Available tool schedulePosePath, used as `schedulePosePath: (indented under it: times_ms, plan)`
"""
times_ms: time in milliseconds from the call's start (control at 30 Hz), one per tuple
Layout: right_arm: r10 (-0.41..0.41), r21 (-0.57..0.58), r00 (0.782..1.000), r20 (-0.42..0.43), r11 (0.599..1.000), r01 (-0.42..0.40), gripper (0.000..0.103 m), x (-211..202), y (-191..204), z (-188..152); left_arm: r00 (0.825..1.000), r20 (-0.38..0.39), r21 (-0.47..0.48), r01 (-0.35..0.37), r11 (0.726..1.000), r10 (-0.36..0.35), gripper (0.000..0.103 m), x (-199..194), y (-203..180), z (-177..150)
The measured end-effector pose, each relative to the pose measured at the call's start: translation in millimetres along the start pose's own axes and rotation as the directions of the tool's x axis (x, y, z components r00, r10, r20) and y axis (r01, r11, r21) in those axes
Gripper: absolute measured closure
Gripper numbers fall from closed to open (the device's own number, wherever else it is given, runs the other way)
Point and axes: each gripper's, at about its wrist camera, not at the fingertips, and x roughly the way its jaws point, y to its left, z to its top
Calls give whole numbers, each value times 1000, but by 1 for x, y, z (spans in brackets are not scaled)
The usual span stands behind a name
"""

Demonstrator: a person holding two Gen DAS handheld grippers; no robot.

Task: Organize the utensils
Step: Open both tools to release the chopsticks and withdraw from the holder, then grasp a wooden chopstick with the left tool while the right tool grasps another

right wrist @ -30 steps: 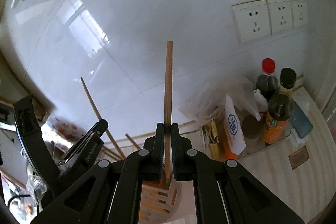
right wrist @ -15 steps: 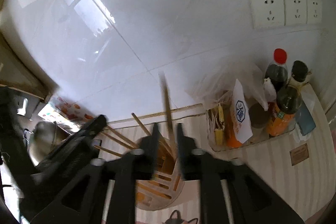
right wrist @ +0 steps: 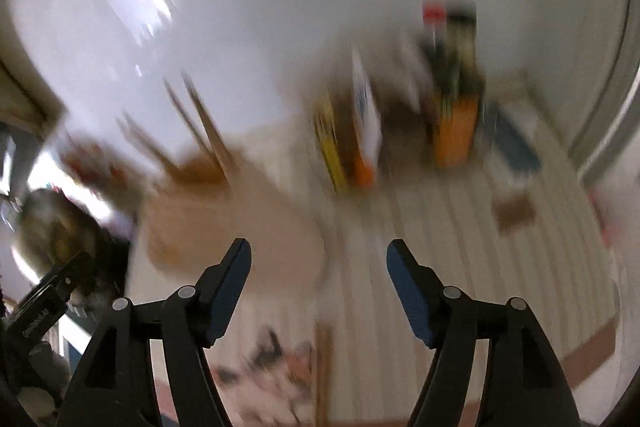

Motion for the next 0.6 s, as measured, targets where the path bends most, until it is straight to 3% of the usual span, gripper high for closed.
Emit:
schedulePosePath:
  times_ms: [67, 133, 233, 367, 467, 533, 600]
  plan:
    - [-2, 10, 993, -118, 1000, 3, 34, 38, -6, -27, 997, -79, 28, -23, 999, 25, 0, 29, -3, -23]
    - [-13, 9, 978, -210, 1000, 16, 55, 70, -10, -49, 987, -146, 55, -52, 997, 59, 0, 60, -5, -48]
    - [-23, 12, 948, -316, 1000, 29, 64, 110, -13, -75, 974, -207, 80, -79, 994, 94, 0, 87, -8, -71]
    - [-48, -29, 926, -374, 999, 40, 67, 135, -6, -94, 959, -258, 96, -94, 991, 116, 0, 106, -11, -89]
    - [-84, -81, 913, -399, 995, 57, 77, 145, 3, -104, 956, -271, 105, -90, 990, 116, 0, 109, -15, -95]
    - [-134, -145, 916, -378, 986, 85, 93, 146, 10, -107, 955, -271, 117, -91, 989, 120, 0, 110, -19, -95]
    - [-161, -174, 917, -366, 979, 102, 95, 145, 9, -110, 959, -260, 142, -78, 987, 113, 0, 105, -30, -95]
